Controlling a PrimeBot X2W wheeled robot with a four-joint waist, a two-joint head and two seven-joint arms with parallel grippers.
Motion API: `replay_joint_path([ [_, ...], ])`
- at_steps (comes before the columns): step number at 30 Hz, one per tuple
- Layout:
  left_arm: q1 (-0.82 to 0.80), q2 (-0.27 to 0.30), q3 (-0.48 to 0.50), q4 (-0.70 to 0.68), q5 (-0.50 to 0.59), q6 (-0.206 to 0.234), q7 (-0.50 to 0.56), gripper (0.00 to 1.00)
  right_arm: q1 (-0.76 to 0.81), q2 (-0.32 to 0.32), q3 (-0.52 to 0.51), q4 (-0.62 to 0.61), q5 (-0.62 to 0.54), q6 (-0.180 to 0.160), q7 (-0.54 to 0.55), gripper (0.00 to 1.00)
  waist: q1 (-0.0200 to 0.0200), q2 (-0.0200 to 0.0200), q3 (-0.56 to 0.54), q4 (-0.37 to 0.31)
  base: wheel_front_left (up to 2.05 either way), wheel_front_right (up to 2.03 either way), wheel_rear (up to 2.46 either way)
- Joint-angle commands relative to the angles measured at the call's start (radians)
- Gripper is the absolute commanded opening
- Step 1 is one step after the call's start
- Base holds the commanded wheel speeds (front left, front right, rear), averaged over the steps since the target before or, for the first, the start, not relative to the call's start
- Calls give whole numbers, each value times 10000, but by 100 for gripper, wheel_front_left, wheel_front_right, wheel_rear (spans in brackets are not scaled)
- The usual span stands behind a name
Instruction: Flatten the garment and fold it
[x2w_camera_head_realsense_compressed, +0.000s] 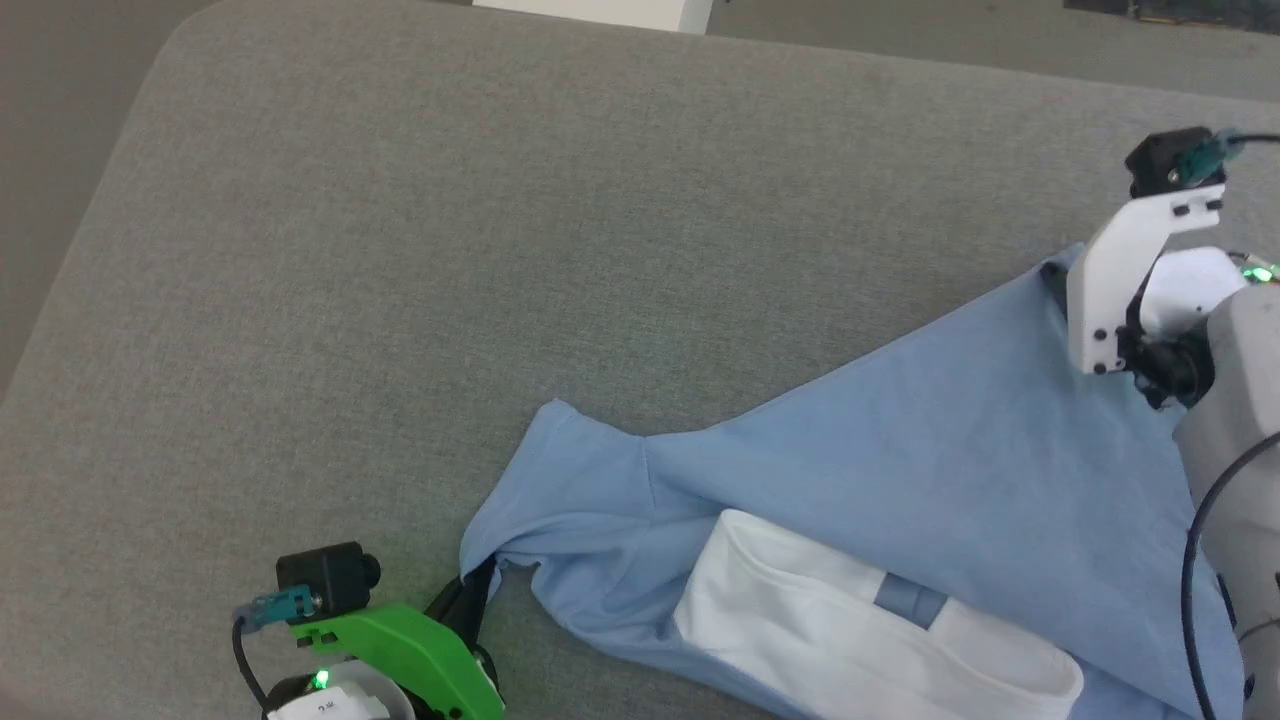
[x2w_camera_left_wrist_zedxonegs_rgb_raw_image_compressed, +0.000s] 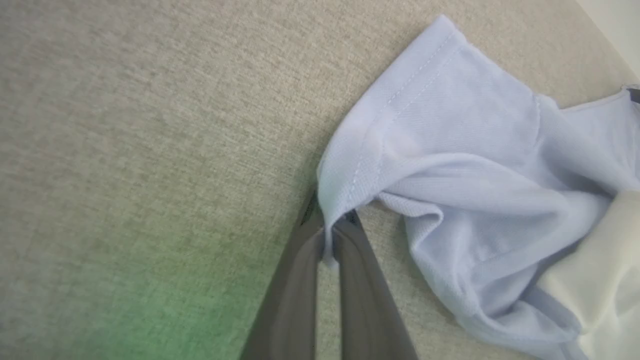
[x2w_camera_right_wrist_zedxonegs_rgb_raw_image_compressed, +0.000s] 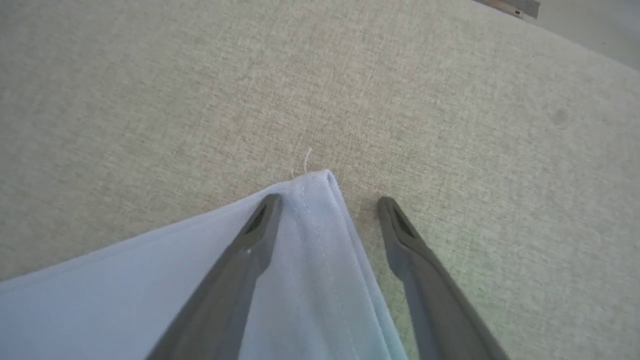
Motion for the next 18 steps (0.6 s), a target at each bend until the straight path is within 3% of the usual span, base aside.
replay_joint_path([
  [1, -46, 36, 17, 291, -53, 21, 4, 0, -86, 118, -48, 188, -185, -17, 308, 100, 0, 0, 204, 219, 0, 0, 0],
  [2, -58, 31, 11, 321, -56, 12, -13, 0, -124, 148, -86, 220, -274, -17, 479, 89, 0, 0, 208, 229, 0, 0, 0],
  [3, -69, 27, 8, 353, -60, 4, -32, 0, -156, 183, -143, 238, -379, -17, 668, 49, 0, 0, 211, 231, 0, 0, 0],
  [5, -77, 20, 8, 398, -63, 14, -60, 0, -155, 246, -239, 212, -536, -17, 892, 24, 0, 0, 195, 204, 0, 0, 0],
  [6, -77, 17, 9, 416, -62, 28, -72, 0, -136, 280, -348, 116, -586, -17, 807, 0, 0, 0, 174, 172, 0, 0, 0],
  [9, -86, 13, -13, 448, -57, 46, -77, 0, 116, 384, -611, -132, -646, -17, 295, 0, 0, 0, 15, 82, 0, 0, 0],
  [18, 296, 290, 133, 269, 4, 206, -133, 0, 2336, 914, -992, -1806, 153, -17, -3408, 0, 0, 0, -1109, -545, 0, 0, 0],
])
